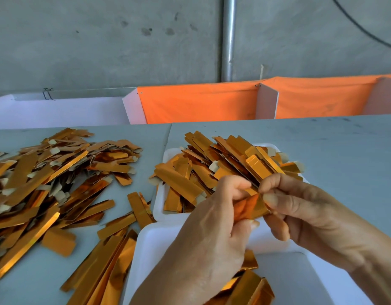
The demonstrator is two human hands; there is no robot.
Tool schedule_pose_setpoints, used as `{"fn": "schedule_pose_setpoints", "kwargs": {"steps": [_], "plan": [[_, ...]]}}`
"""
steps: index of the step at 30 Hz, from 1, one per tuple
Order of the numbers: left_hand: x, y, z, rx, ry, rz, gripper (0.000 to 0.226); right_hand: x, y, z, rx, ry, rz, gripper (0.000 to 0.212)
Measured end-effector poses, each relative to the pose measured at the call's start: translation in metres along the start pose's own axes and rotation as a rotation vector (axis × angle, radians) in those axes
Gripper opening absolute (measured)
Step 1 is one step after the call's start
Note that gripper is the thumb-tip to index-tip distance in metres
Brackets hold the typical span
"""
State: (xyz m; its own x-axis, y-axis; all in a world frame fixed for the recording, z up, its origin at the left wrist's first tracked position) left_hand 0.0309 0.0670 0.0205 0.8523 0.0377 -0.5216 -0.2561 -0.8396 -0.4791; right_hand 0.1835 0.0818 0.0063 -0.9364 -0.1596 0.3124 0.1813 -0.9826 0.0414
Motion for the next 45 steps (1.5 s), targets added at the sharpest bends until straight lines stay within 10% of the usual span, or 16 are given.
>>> {"fn": "schedule_pose_setpoints", "kwargs": {"steps": [13,45], "plan": [[-0.005,-0.002,-0.005,0.017,-0.059,-0.051,0.022,0.000,0.002,0.004,-0.066,0.161,-0.058,0.013],[-0.009,-0.002,0.006,-0.050,-0.099,0.010,0.021,0.007,0.004,0.001,-0.183,0.325,-0.134,0.013]]}}
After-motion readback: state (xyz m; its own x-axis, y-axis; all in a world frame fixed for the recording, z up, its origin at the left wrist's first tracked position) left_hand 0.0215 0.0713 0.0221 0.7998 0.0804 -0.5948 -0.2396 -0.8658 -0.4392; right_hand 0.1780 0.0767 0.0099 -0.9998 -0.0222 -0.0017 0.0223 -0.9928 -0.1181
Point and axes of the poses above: each hand's wrist, its own y-axis away from the middle knuckle, its own x-axis out of the palm, z = x × y, the point moved 4 cm from there along -y, towards the middle knuckle, and after that the axes turned 13 degrees about -z, right-handed, at the moved point
